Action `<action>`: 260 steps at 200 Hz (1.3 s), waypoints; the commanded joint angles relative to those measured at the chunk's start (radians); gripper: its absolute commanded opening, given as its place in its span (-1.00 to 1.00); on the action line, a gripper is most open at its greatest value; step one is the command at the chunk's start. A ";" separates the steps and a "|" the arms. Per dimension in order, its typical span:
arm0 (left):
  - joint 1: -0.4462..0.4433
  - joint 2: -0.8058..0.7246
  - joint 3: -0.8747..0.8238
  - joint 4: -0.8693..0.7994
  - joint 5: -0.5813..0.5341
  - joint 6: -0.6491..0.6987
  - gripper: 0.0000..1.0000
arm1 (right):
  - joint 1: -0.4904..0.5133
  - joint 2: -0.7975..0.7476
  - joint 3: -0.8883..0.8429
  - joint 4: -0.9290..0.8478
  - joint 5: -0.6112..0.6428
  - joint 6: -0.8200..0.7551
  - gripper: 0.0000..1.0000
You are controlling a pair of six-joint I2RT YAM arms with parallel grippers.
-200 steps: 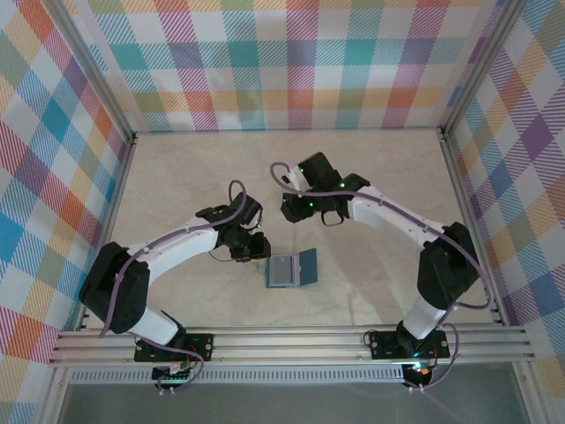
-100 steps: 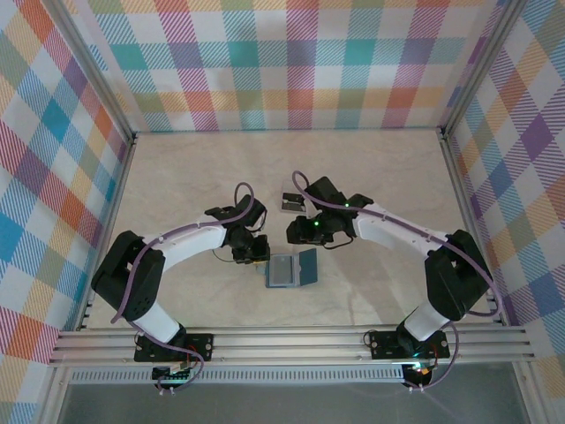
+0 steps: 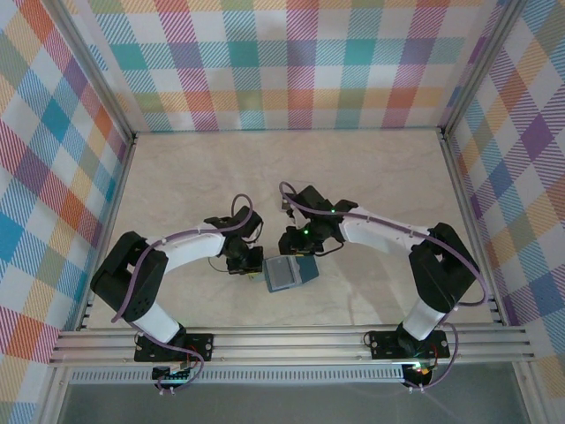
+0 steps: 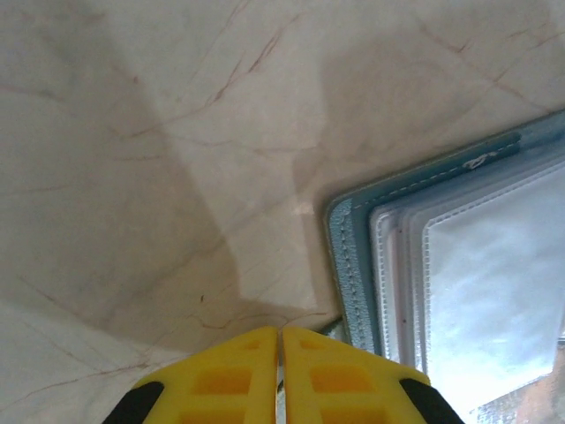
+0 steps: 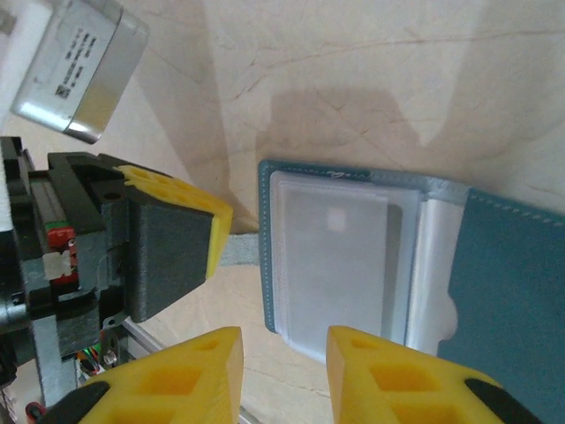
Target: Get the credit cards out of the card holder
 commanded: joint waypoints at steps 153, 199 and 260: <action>-0.007 0.007 0.135 0.044 0.024 -0.069 -0.80 | 0.081 -0.135 -0.064 -0.063 0.062 0.062 -0.46; -0.050 -0.055 0.185 -0.056 0.009 -0.137 -0.79 | 0.080 -0.128 -0.054 -0.089 0.084 0.050 -0.43; -0.100 -0.065 0.060 -0.037 -0.085 -0.190 -0.82 | 0.081 -0.091 -0.052 -0.066 0.027 0.065 -0.41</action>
